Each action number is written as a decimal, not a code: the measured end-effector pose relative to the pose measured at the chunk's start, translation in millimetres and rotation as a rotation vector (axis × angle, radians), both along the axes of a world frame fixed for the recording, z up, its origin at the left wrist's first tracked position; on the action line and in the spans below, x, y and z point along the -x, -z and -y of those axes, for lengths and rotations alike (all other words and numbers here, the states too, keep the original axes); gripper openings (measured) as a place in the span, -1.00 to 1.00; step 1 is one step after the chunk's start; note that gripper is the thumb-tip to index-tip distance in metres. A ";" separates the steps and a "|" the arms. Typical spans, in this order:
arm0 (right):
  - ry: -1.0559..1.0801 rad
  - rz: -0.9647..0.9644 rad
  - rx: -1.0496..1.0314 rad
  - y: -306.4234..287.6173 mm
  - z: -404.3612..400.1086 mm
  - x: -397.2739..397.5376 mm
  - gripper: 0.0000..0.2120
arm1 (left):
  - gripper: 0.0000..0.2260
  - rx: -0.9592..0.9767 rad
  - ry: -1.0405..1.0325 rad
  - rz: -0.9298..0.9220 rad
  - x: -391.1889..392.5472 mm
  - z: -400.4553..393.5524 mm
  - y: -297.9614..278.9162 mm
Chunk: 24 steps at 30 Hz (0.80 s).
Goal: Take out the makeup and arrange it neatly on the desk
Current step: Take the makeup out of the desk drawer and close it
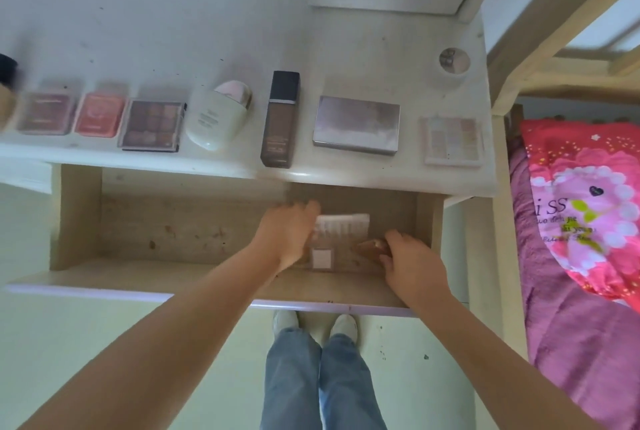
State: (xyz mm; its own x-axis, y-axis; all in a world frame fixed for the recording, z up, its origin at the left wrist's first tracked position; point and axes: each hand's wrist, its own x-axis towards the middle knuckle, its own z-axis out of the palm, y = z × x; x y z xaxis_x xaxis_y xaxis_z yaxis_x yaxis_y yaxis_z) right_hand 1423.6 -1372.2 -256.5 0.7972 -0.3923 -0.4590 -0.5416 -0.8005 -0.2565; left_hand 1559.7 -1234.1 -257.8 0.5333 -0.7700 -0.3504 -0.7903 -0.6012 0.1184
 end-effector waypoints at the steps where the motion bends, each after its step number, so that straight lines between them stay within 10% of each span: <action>1: 0.007 0.044 -0.006 -5.9 0.5 4.9 -0.74 | -0.81 0.096 0.076 0.025 6.1 -11.8 -5.7; 11: 0.280 0.852 -0.421 -114.6 30.8 -37.4 -0.83 | -0.69 1.022 -0.407 -0.136 -11.0 5.3 -104.0; 17: 0.730 0.808 -0.566 -130.1 82.7 -130.4 -0.76 | -0.72 0.819 -1.020 -0.425 -97.4 85.4 -142.7; 24: 0.720 0.587 -0.410 -92.5 105.8 -171.5 -0.77 | -0.90 0.686 -1.324 -0.625 -146.3 91.6 -133.0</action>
